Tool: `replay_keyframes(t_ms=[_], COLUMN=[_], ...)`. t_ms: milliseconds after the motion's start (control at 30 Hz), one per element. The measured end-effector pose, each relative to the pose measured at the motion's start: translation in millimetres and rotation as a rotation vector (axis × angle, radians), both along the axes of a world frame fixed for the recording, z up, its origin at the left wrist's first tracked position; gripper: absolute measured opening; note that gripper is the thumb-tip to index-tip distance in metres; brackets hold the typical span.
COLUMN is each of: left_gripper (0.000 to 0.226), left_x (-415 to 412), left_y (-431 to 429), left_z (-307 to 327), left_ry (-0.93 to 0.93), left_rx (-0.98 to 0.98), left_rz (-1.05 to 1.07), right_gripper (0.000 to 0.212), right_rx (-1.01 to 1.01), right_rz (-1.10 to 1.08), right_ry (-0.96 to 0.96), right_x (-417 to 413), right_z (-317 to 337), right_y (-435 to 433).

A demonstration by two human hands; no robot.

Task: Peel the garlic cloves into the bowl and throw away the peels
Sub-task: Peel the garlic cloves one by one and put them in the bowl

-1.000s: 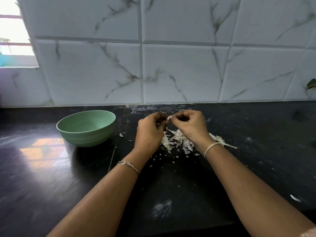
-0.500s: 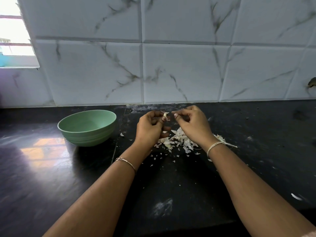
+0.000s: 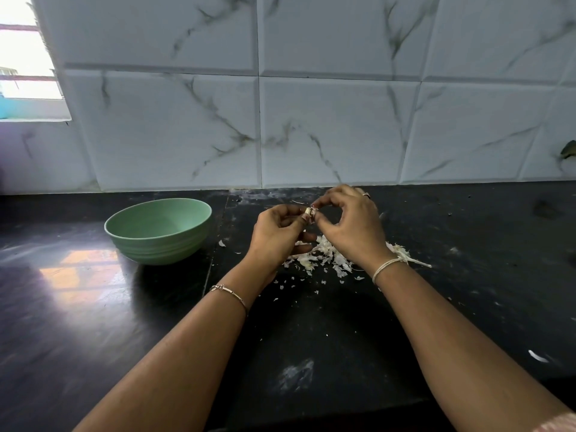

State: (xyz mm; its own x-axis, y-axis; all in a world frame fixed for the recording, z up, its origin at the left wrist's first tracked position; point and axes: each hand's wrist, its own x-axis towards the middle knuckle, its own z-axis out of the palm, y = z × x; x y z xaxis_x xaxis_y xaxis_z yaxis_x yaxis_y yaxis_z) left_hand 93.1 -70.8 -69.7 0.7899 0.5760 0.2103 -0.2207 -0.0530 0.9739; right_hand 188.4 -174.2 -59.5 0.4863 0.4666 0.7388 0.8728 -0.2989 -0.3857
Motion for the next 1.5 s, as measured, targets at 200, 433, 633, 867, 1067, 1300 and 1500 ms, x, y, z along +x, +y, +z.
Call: replay_keyframes(t_ms=[200, 433, 633, 867, 1067, 1300, 1500], left_gripper=[0.014, 0.013, 0.016, 0.013, 0.013, 0.007, 0.004], left_x=[0, -2, 1, 1, 2, -1, -1], left_y=[-1, 2, 5, 5, 7, 8, 8], left_z=[0, 2, 1, -1, -2, -1, -1], left_ry=[0.016, -0.028, -0.042, -0.041, -0.050, -0.049, -0.051], left_rx=[-0.008, -0.084, -0.179, -0.200, -0.201, -0.212, -0.148], left_rz=[-0.015, -0.008, -0.009, -0.013, 0.016, -0.003, 0.000], right_gripper=[0.005, 0.003, 0.017, 0.011, 0.027, 0.019, 0.024], right_rx=[-0.005, -0.045, -0.255, -0.197, -0.186, -0.207, -0.157], right_rz=[-0.050, -0.026, -0.004, -0.137, -0.031, 0.044, 0.038], right_ry=[-0.056, -0.062, 0.087, 0.027, 0.142, 0.214, 0.289], right_x=[0, -1, 2, 2, 7, 10, 8], right_z=[0, 2, 6, 11, 8, 5, 6], right_y=[0, -3, -9, -17, -17, -17, -13])
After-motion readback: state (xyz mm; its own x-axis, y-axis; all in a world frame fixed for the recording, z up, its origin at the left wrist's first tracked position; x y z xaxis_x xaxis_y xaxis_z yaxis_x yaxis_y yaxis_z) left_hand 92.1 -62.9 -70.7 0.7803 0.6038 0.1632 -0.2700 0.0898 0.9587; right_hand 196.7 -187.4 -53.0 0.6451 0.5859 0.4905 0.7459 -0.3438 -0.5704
